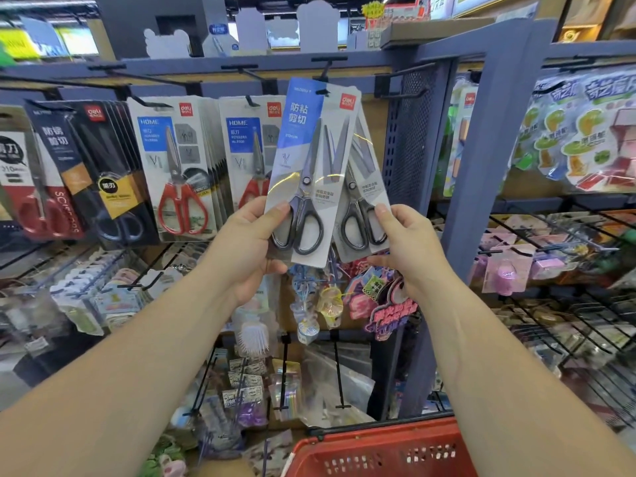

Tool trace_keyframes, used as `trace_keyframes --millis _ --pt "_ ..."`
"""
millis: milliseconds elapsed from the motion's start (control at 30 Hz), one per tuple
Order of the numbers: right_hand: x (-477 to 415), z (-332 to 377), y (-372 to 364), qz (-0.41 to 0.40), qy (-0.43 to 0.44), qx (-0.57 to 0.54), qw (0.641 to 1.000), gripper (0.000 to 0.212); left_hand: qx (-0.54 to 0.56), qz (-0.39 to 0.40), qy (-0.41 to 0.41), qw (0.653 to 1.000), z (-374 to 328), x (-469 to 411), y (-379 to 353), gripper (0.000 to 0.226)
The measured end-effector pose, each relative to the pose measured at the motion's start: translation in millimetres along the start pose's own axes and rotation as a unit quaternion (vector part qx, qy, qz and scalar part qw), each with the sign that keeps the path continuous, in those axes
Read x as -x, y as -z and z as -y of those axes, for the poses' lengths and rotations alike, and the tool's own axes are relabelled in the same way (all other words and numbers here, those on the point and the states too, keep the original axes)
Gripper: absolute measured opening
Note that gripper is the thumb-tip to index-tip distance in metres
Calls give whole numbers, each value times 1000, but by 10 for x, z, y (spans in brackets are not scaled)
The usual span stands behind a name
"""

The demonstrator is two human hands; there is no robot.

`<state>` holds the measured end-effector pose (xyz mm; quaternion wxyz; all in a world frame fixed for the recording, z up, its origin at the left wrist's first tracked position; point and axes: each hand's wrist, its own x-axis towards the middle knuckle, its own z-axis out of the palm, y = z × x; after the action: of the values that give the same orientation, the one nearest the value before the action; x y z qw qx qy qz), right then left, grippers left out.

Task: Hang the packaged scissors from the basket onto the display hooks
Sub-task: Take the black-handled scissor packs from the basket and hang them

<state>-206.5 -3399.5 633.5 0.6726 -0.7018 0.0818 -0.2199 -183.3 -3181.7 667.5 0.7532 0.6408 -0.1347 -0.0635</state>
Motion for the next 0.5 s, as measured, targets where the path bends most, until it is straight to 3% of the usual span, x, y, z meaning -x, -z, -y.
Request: trace_keyframes --millis 267,500 --pt "-29 -25 -50 -8 -5 20 1000 26 -5 -20 7 1000 133 -59 -48 12" --pt "-168 -123 -115 -35 33 95 994 33 -91 -56 14 994 633 -171 -232 21"
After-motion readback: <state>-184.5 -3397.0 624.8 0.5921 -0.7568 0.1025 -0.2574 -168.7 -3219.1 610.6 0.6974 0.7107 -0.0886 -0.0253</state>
